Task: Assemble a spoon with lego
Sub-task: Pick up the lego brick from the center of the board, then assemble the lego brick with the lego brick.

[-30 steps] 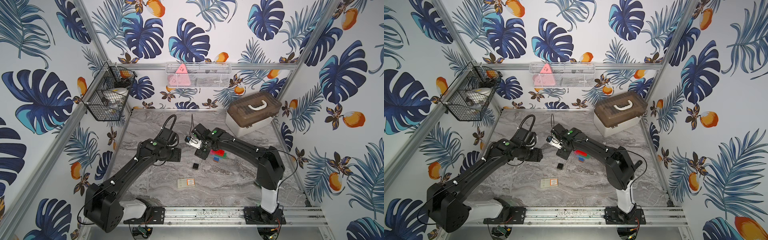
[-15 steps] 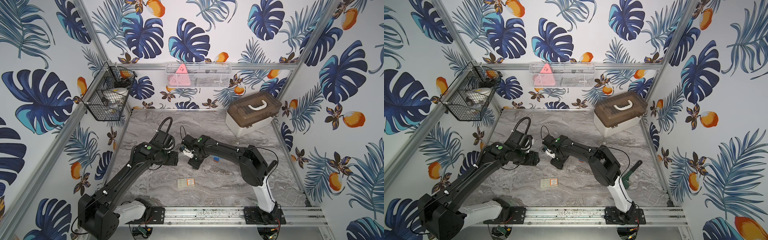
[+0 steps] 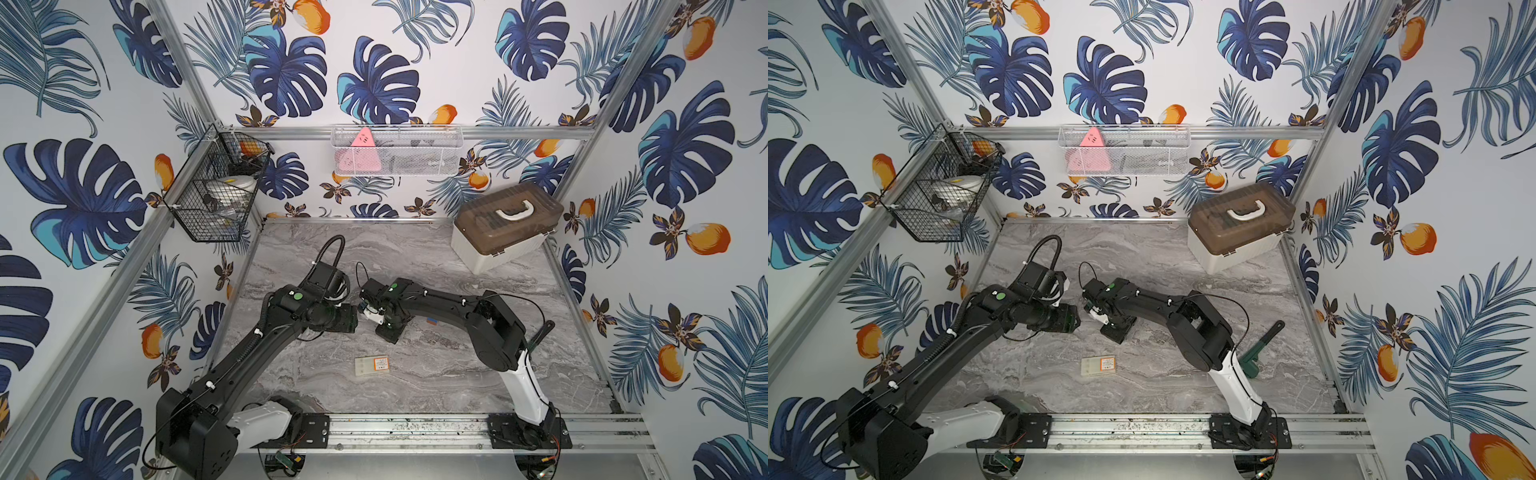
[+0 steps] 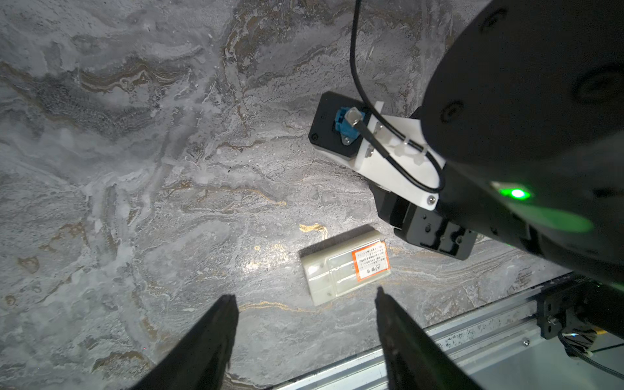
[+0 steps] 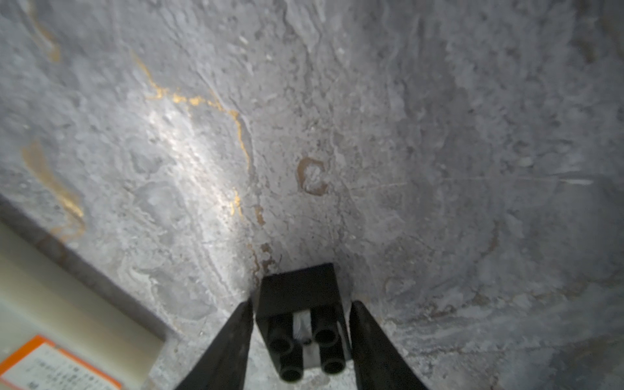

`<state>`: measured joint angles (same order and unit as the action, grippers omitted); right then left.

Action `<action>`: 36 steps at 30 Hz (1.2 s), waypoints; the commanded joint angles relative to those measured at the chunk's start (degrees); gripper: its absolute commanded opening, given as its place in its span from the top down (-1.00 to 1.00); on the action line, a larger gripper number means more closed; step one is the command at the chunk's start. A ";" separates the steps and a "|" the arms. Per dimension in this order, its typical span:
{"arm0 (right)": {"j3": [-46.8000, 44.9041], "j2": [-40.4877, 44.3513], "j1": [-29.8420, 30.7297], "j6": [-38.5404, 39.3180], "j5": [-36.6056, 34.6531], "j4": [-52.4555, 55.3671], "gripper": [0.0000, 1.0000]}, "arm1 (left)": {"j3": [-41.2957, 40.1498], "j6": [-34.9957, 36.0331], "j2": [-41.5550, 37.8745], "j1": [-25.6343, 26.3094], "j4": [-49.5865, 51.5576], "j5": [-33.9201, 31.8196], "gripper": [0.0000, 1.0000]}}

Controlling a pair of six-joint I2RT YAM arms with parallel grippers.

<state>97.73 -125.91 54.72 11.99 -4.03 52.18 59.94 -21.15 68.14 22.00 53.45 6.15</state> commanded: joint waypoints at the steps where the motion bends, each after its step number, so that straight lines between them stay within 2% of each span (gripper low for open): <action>1: 0.53 -0.64 0.21 -0.34 -0.69 -0.44 0.06 | -0.07 -0.40 -0.09 -0.16 -0.37 0.13 -0.41; 10: 1.34 1.31 0.32 0.49 -2.28 0.64 0.32 | -0.32 -0.38 -0.02 -0.11 -0.80 0.70 -0.41; 15: 3.03 5.32 -0.32 3.16 -5.32 2.49 0.37 | -0.01 -0.04 -0.12 -0.12 -1.16 1.41 -0.41; 21: 6.68 13.05 -6.06 8.18 -6.64 7.03 0.42 | 0.58 0.23 -0.11 -0.11 -1.55 1.96 -0.41; 27: 4.79 20.12 -12.27 16.51 -6.46 11.23 0.42 | -2.02 -1.85 0.80 0.21 -7.92 7.79 -0.40; 30: 0.47 22.90 -13.49 21.46 -5.89 9.42 0.42 | -3.31 -3.05 2.12 2.30 -11.81 9.05 -0.40; 36: -0.12 23.05 -14.55 22.17 -4.68 9.72 0.44 | -3.37 -4.87 6.66 9.55 -16.12 7.03 -0.40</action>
<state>97.97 -103.31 40.27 32.36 -9.96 61.06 56.82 -24.14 73.87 30.00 41.50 13.28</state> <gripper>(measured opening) 0.360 0.699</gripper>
